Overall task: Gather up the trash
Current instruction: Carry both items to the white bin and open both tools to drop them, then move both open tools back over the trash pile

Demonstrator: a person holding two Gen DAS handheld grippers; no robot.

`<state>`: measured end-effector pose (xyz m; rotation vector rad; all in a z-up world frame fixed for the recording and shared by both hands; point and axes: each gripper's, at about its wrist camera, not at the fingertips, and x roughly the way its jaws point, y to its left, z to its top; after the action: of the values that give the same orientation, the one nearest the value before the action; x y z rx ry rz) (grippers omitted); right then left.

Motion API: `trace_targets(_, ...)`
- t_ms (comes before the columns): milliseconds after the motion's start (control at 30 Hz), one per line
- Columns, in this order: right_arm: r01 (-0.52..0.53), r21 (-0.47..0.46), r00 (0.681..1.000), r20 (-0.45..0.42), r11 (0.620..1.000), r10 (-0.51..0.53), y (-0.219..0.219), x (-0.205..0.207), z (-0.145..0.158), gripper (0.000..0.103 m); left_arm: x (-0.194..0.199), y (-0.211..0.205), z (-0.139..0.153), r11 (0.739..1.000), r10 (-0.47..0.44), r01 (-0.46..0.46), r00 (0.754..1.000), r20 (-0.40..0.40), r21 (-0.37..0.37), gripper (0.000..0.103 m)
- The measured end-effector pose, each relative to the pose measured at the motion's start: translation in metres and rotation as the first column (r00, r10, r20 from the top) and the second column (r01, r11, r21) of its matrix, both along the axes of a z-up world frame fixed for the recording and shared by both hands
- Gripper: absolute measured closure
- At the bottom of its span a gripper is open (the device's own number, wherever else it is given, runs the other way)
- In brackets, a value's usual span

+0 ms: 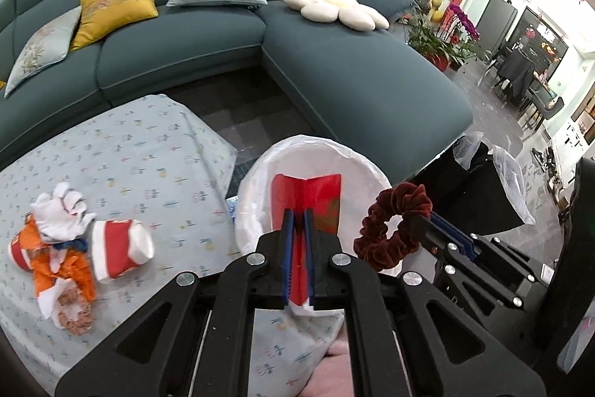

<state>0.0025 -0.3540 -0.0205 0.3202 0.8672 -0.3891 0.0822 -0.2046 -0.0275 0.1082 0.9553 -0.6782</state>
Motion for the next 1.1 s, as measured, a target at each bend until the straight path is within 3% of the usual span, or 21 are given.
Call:
trace_targets(67, -0.001, 0.001, 1.0, -0.002, 1.0, 0.001, -0.004, 0.001, -0.003, 0.088, 0.003, -0.009, -0.003, 1.0, 0.002, -0.002, 1.0, -0.011, -0.008, 0.096)
trace_targets(200, 0.004, 0.007, 1.0, 0.006, 1.0, -0.004, -0.01, 0.002, -0.006, 0.08, 0.006, -0.013, -0.007, 1.0, 0.028, -0.029, 0.999, -0.016, -0.006, 0.069)
trace_targets(233, 0.009, 0.003, 1.0, 0.007, 1.0, -0.009, -0.01, 0.002, -0.007, 0.074, 0.007, -0.013, -0.007, 0.999, 0.035, -0.035, 0.999, -0.013, -0.005, 0.067)
trace_targets(500, 0.004, 0.0, 1.0, 0.013, 1.0, -0.004, -0.005, 0.002, -0.005, 0.07, 0.008, 0.0, -0.008, 0.998, 0.064, -0.064, 0.998, 0.0, 0.021, 0.064)
trace_targets(600, 0.001, -0.011, 1.0, 0.018, 1.0, 0.0, 0.002, 0.002, -0.001, 0.062, 0.009, 0.012, -0.009, 0.996, 0.083, -0.083, 0.997, -0.004, 0.021, 0.064)
trace_targets(800, -0.033, -0.03, 0.999, 0.027, 0.999, 0.034, 0.023, 0.002, 0.007, 0.058, 0.009, 0.045, -0.005, 0.989, 0.143, -0.144, 0.99, 0.011, 0.034, 0.057)
trace_targets(1100, -0.122, -0.043, 0.992, 0.022, 0.992, 0.123, 0.075, 0.008, 0.014, 0.056, 0.006, 0.108, -0.008, 0.968, 0.248, -0.247, 0.969, 0.003, 0.044, 0.056)
